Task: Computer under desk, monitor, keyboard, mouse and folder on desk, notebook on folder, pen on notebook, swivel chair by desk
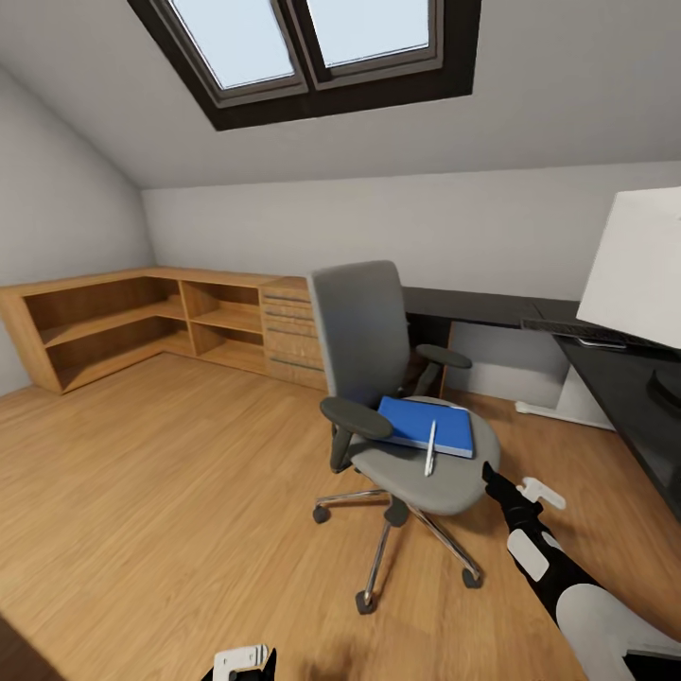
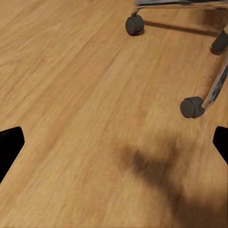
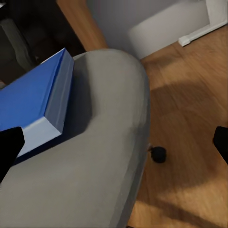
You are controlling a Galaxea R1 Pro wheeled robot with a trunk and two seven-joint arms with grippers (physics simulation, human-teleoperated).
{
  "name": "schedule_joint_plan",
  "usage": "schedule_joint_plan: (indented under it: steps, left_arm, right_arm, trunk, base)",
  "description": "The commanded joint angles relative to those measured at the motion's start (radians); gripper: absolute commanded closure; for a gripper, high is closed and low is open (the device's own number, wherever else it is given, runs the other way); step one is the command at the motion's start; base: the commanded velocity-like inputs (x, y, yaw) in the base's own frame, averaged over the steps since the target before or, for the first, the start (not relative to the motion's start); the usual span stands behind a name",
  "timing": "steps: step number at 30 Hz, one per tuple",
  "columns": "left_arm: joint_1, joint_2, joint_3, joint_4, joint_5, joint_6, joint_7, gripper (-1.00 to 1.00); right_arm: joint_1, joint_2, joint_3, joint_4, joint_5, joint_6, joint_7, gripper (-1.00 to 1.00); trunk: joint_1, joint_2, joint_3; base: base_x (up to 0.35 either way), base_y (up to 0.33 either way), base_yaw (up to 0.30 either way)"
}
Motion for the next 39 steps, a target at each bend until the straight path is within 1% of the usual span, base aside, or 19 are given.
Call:
schedule_joint_plan:
  steps: [1, 15, 19, 25, 28, 33, 39]
  left_arm:
    - [0.0, 0.0, -0.002, 0.0, 0.01, -0.003, -0.003, -1.0]
    - [0.0, 0.001, -0.002, 0.001, 0.01, -0.003, -0.002, -1.0]
    - [0.0, 0.002, -0.002, 0.001, 0.01, -0.003, -0.002, -1.0]
    - [0.0, 0.002, -0.002, 0.0, 0.01, -0.003, -0.002, -1.0]
    - [0.0, 0.002, -0.002, 0.0, 0.01, -0.003, -0.001, -1.0]
    - [0.0, 0.002, -0.002, 0.0, 0.01, -0.005, -0.001, -1.0]
    - [0.0, 0.001, -0.002, 0.0, 0.01, -0.005, -0.001, -1.0]
  right_arm:
    - [-0.001, 0.0, -0.003, 0.001, -0.01, -0.002, 0.009, -1.0]
    - [-0.001, 0.0, -0.003, 0.002, -0.011, -0.003, 0.012, -1.0]
    - [-0.001, 0.001, -0.002, 0.005, -0.011, -0.003, 0.013, -1.0]
    - [-0.001, 0.006, -0.002, 0.009, -0.012, 0.005, 0.013, -1.0]
    - [-0.001, 0.005, -0.004, 0.009, -0.015, 0.028, 0.012, -1.0]
    - [-0.001, 0.003, -0.014, 0.008, -0.019, 0.115, 0.013, -1.0]
    - [-0.001, 0.002, -0.025, 0.009, -0.021, 0.134, 0.012, -1.0]
  trunk:
    - [0.0, 0.0, 0.0]
    - [0.0, 0.0, 0.013]
    - [0.0, 0.0, 0.015]
    - [0.0, 0.0, 0.015]
    - [0.0, 0.0, 0.015]
    - [0.0, 0.0, 0.015]
    - [0.0, 0.0, 0.015]
  base:
    - [0.0, 0.0, -0.116]
    - [0.0, 0.0, -0.19]
    - [0.045, 0.022, -0.081]
    - [0.173, 0.111, -0.009]
    - [0.034, 0.019, -0.001]
    - [0.192, 0.004, 0.0]
    - [0.084, 0.0, 0.0]
